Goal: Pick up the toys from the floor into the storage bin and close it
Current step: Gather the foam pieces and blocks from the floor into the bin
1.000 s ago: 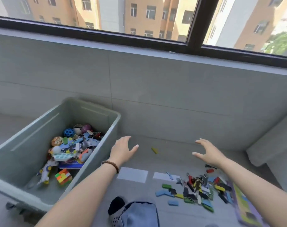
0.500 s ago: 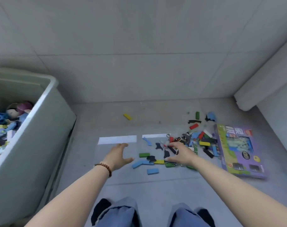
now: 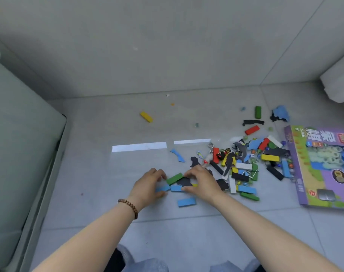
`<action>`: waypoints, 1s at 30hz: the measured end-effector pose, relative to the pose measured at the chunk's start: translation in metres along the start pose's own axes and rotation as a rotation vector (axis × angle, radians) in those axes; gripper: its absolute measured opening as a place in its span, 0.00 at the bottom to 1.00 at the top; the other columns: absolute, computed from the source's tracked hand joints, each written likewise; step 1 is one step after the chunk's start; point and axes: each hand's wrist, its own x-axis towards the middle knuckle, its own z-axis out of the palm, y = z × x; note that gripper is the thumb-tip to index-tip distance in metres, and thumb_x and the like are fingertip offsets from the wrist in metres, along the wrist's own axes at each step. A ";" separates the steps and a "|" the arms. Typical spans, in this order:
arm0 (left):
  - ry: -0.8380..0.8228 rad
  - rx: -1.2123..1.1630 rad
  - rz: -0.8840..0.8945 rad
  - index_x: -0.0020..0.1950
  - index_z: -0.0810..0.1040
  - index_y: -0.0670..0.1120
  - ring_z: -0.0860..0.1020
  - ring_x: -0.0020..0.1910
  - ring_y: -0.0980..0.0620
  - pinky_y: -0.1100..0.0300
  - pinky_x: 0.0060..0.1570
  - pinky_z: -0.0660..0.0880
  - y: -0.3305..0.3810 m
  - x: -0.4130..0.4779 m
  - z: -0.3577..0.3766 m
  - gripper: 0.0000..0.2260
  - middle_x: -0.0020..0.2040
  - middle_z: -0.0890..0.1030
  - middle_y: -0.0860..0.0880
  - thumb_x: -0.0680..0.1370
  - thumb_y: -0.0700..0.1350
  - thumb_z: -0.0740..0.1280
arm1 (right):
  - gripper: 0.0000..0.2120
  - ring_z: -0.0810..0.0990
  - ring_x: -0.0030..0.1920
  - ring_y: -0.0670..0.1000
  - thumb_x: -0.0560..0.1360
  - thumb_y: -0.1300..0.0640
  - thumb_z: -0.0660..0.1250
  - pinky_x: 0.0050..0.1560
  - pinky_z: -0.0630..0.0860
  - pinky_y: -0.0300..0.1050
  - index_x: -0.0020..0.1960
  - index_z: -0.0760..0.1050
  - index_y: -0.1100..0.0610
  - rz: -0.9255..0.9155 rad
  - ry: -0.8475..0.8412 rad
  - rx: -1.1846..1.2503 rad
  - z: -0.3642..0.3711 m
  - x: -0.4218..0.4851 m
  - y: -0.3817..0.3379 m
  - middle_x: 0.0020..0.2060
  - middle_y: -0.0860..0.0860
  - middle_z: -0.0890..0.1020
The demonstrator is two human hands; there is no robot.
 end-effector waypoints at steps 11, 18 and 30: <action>0.050 -0.858 -0.251 0.66 0.71 0.44 0.75 0.45 0.53 0.67 0.46 0.75 0.012 0.010 -0.016 0.14 0.50 0.74 0.47 0.80 0.44 0.61 | 0.10 0.75 0.39 0.47 0.71 0.62 0.72 0.42 0.73 0.35 0.47 0.73 0.53 0.169 0.142 0.501 -0.011 -0.004 0.008 0.40 0.51 0.78; -0.309 -1.815 -0.458 0.63 0.74 0.42 0.76 0.61 0.39 0.48 0.52 0.78 0.034 0.013 -0.026 0.22 0.58 0.78 0.41 0.80 0.57 0.55 | 0.06 0.81 0.37 0.45 0.73 0.59 0.70 0.33 0.73 0.32 0.50 0.77 0.57 0.037 0.044 0.772 -0.036 -0.002 -0.050 0.41 0.51 0.83; -0.027 -1.275 -0.404 0.55 0.76 0.46 0.81 0.41 0.49 0.60 0.40 0.81 -0.001 0.000 -0.012 0.10 0.50 0.80 0.45 0.83 0.44 0.56 | 0.14 0.70 0.39 0.41 0.68 0.55 0.75 0.45 0.70 0.35 0.53 0.80 0.52 0.027 0.080 0.138 0.015 0.017 -0.007 0.45 0.44 0.73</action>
